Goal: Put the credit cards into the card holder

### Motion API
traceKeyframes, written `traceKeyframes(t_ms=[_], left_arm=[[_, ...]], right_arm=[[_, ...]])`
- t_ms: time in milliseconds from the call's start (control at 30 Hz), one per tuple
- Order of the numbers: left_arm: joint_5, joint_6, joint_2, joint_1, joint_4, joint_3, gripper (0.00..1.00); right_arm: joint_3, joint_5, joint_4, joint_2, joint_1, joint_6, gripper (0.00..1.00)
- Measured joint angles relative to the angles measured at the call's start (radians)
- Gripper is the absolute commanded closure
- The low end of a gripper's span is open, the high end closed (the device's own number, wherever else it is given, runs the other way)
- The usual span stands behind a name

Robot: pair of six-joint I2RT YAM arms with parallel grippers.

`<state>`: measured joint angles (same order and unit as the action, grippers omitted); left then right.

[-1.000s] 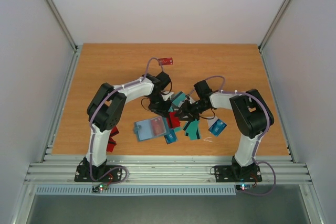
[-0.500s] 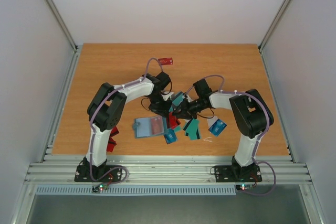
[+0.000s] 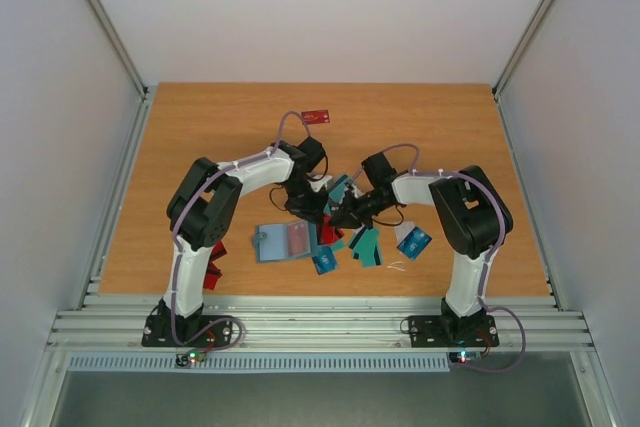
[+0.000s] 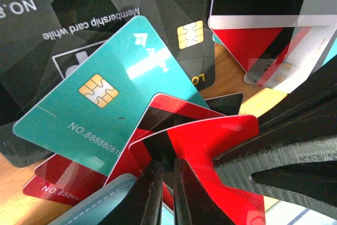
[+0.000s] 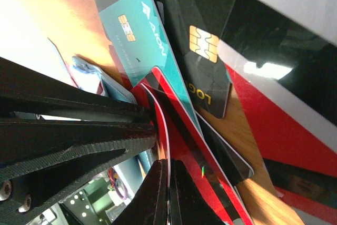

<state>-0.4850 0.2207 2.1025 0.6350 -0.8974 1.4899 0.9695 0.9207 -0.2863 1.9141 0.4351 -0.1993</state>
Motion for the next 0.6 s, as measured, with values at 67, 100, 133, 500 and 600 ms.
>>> traceKeyframes(t_ms=[67,100,133,500,600], left_arm=[[-0.001,0.005,0.0,0.0,0.0,0.0,0.89],[-0.002,0.008,0.0,0.0,0.0,0.0,0.88],[-0.002,0.009,0.0,0.0,0.001,0.0,0.87],[0.029,0.018,-0.026,0.004,-0.01,0.021,0.8],[0.038,0.026,-0.079,-0.001,-0.016,0.021,0.72]], right_arm=[[0.01,-0.007,-0.019,0.0,0.001,0.002,0.99],[0.014,-0.013,-0.03,0.0,0.003,0.005,0.99],[0.019,-0.023,-0.04,0.0,0.003,0.008,0.99],[0.049,-0.152,-0.211,-0.105,0.009,0.085,0.99],[0.065,-0.179,-0.266,-0.135,0.008,0.103,0.99]])
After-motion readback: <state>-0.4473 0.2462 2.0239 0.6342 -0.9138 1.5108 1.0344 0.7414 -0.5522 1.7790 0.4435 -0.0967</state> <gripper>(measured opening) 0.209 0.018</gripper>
